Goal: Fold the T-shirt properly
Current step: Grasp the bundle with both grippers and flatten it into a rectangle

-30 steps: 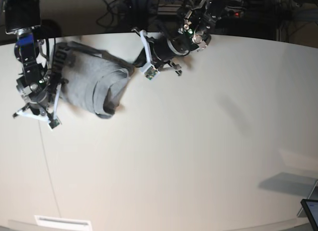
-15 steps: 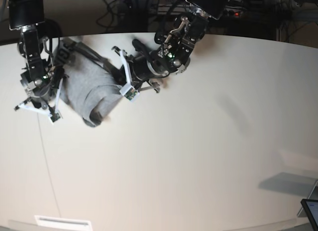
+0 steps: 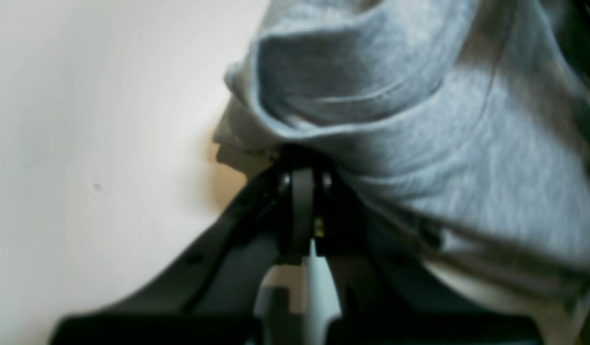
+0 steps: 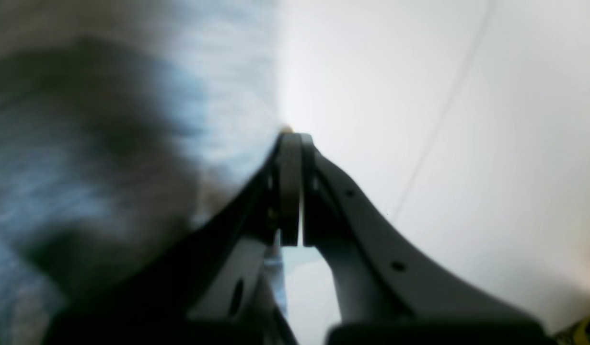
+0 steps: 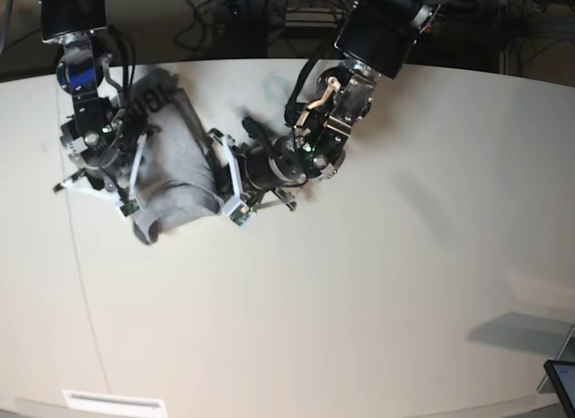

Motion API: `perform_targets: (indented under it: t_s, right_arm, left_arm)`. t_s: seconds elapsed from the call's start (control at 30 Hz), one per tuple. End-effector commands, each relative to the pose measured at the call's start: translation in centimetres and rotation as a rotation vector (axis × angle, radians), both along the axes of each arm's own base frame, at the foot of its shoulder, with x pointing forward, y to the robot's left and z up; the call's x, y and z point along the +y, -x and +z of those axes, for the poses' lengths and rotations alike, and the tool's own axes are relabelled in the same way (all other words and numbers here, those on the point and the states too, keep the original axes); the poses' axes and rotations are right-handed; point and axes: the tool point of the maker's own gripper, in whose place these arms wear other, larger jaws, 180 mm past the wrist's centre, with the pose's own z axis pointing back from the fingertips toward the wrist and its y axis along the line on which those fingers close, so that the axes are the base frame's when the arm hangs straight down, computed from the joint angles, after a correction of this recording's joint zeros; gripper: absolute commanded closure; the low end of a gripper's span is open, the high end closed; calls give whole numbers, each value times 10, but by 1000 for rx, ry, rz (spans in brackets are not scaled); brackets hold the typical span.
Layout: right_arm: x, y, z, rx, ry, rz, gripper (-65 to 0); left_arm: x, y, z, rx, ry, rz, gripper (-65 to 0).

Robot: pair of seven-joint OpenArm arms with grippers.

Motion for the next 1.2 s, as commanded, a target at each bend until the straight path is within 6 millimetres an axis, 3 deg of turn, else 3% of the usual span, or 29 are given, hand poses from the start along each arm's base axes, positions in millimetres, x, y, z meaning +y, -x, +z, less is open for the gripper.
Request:
perform_targets:
  t_s: [0.0,0.27,0.5,0.8,1.17]
  right_arm:
    - [1,-11,13,-47,0,5,0]
    - [30,-15,19,-71,-72,1,0]
    - [45,-15,18,-72,-112,-3,0]
    - [52,-13,16,-68,-135,-14,0]
    - [61,-18,20,-75,-154,-16,0]
  left_arm:
    - [4,-9,2,-14,-31,5,0]
    - [7,-47,26,-89,-43,11,0]
    - [23,-72,14,-53,-33,100,0]
    - [18,-78,-1,-38,3,125,0]
    - [16,-98,18,-85,18,128,0]
